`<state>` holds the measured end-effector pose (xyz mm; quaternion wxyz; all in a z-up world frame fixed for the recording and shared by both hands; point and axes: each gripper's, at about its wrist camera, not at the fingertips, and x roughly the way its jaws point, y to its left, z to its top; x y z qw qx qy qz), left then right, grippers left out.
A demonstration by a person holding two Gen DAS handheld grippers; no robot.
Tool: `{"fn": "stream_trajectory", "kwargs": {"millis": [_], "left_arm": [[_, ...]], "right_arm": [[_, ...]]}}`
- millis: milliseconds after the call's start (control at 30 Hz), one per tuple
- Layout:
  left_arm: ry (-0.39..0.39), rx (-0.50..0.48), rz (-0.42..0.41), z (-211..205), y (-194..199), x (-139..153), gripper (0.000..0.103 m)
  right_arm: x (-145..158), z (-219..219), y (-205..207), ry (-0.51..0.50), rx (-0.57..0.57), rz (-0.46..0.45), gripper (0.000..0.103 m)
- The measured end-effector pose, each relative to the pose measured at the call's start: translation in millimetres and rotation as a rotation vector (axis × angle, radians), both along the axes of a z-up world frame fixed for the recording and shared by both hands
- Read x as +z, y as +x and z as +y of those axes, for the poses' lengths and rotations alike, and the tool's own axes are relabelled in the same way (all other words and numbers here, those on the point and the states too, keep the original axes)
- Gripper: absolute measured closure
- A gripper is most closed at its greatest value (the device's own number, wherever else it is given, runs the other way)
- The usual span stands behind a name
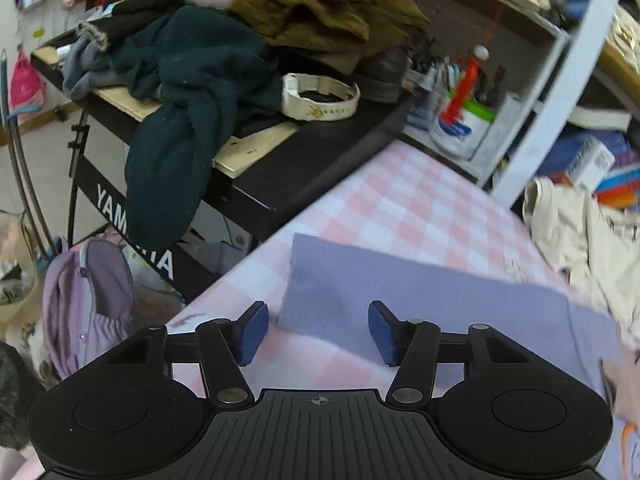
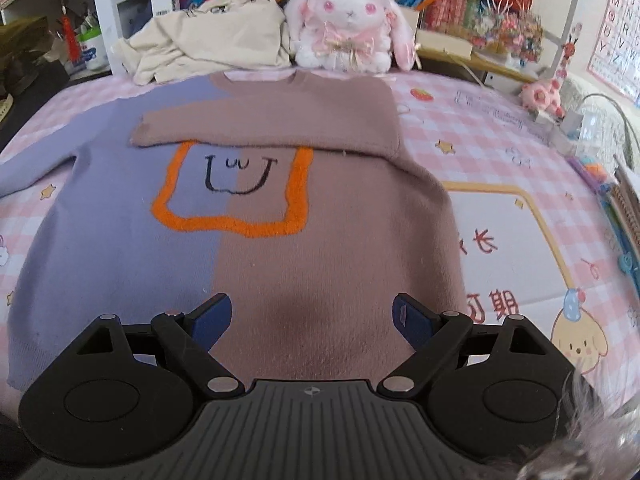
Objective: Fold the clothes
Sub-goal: 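Move the left tool to the lavender sleeve cuff and grasp it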
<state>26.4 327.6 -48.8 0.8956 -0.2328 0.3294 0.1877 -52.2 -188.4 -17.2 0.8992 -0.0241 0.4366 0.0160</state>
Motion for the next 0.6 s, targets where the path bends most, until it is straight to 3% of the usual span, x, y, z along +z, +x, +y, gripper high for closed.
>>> {"fn": "stream_trajectory", "kwargs": {"millis": [67, 233, 467, 600], "left_arm": [[-0.038, 0.015, -0.020, 0.4, 2.7, -0.5, 0.051], [-0.234, -0.050, -0.092, -14.6, 12.7, -5.8, 0.052], [-0.363, 0.109, -0.160, 11.6, 2.8, -14.2, 0.060], [-0.425, 0.169, -0.169, 26.7, -0.2, -20.1, 0.077]], "right_arm": [[-0.8, 0.6, 0.1, 0.005, -0.001, 0.003, 0.015], [-1.1, 1.6, 1.8, 0.014, -0.008, 0.003, 0.015], [0.1, -4.3, -0.7, 0.014, -0.034, -0.004, 0.015], [0.0, -12.4, -3.7, 0.011, -0.061, 0.008, 0.015]]}}
